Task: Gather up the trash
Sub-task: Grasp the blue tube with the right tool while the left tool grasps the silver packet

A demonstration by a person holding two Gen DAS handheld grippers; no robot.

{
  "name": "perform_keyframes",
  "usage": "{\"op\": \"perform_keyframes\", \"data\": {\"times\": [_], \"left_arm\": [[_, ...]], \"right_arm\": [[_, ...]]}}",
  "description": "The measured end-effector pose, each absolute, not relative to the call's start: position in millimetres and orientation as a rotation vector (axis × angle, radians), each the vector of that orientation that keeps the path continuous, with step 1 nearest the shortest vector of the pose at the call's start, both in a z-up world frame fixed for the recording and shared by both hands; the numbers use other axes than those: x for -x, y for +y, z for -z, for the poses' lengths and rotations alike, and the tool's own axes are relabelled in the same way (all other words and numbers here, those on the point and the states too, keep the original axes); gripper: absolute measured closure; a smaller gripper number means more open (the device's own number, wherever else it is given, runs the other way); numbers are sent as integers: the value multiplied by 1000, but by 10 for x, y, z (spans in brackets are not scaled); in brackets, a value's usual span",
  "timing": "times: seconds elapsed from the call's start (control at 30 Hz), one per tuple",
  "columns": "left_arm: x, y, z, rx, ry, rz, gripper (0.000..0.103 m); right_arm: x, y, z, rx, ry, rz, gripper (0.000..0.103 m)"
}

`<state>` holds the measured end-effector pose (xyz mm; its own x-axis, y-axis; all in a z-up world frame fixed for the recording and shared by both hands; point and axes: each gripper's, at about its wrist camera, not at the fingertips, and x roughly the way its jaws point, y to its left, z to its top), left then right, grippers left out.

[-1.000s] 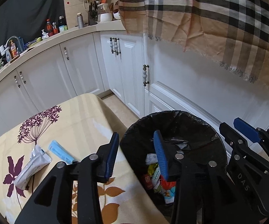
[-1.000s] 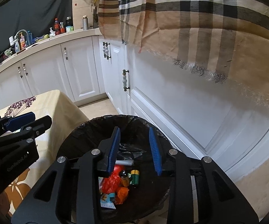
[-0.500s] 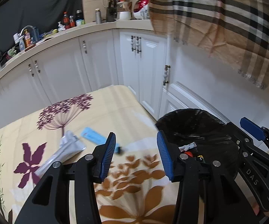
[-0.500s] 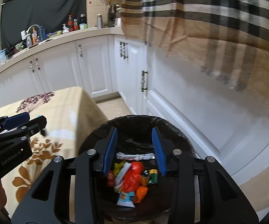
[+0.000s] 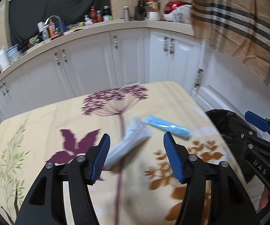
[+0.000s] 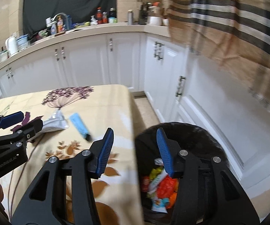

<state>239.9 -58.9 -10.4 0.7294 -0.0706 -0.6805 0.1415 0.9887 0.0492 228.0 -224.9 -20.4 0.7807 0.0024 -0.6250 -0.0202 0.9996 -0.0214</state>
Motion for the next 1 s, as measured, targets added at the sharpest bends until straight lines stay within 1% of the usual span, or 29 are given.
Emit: {"op": "perform_keyframes", "data": {"times": [0.3, 0.57, 0.77, 0.83, 0.87, 0.9, 0.97, 1.0], "left_arm": [[-2422, 20, 175, -45, 770, 30, 35], [-2427, 399, 226, -13, 782, -17, 35], [-2453, 525, 248, -2, 788, -21, 35], [-2454, 554, 253, 4, 789, -20, 35], [-2453, 561, 256, 6, 790, -18, 35], [-2456, 560, 256, 6, 790, -16, 35], [-2463, 555, 257, 7, 790, -10, 35], [-2466, 542, 256, 8, 791, -6, 35]], "right_arm": [[-2586, -1746, 313, 94, 736, -110, 54], [-2882, -1442, 471, 164, 805, -140, 53], [-2980, -1314, 596, 189, 860, -147, 54], [-2989, -1286, 633, 195, 876, -150, 61], [-2990, -1281, 643, 194, 879, -154, 66], [-2984, -1277, 645, 185, 879, -161, 73], [-2973, -1263, 647, 179, 882, -172, 83], [-2964, -1249, 648, 183, 882, -172, 84]]}}
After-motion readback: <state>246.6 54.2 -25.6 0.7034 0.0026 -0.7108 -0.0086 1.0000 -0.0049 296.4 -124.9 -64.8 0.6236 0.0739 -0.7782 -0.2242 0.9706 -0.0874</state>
